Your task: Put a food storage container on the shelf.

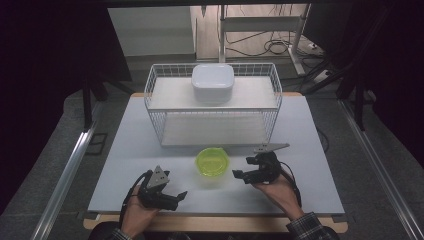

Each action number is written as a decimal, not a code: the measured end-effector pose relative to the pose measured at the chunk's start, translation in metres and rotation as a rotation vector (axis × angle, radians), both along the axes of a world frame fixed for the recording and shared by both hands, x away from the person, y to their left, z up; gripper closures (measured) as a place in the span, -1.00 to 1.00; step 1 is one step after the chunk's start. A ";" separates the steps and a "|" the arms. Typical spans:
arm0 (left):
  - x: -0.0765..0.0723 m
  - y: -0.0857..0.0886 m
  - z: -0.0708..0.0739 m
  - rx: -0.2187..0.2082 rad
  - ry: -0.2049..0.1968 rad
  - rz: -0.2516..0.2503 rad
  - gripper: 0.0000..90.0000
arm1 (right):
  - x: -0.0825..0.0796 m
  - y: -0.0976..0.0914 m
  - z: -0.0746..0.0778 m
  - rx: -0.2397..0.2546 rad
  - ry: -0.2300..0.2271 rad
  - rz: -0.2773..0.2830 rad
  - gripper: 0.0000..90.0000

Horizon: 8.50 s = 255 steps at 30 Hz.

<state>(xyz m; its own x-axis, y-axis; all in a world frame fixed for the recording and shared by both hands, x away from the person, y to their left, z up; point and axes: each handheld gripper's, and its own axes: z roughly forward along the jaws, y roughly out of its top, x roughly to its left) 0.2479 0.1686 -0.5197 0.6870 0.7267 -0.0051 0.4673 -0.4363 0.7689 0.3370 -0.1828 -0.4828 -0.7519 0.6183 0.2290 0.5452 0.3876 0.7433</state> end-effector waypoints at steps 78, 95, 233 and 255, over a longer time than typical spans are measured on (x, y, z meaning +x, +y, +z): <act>0.000 0.002 0.000 0.005 -0.033 -0.008 -0.86 | 0.055 0.011 0.133 0.451 0.182 -0.018 0.82; 0.000 0.001 -0.001 0.001 -0.031 -0.013 -0.88 | 0.090 0.017 0.210 0.532 0.093 -0.113 0.82; 0.001 0.001 -0.003 -0.035 -0.026 -0.017 -0.92 | -0.015 -0.030 0.032 0.042 -0.234 -0.063 -0.96; 0.002 0.000 -0.005 -0.033 -0.016 -0.027 -0.92 | -0.034 -0.055 -0.019 -0.131 -0.164 -0.089 -0.96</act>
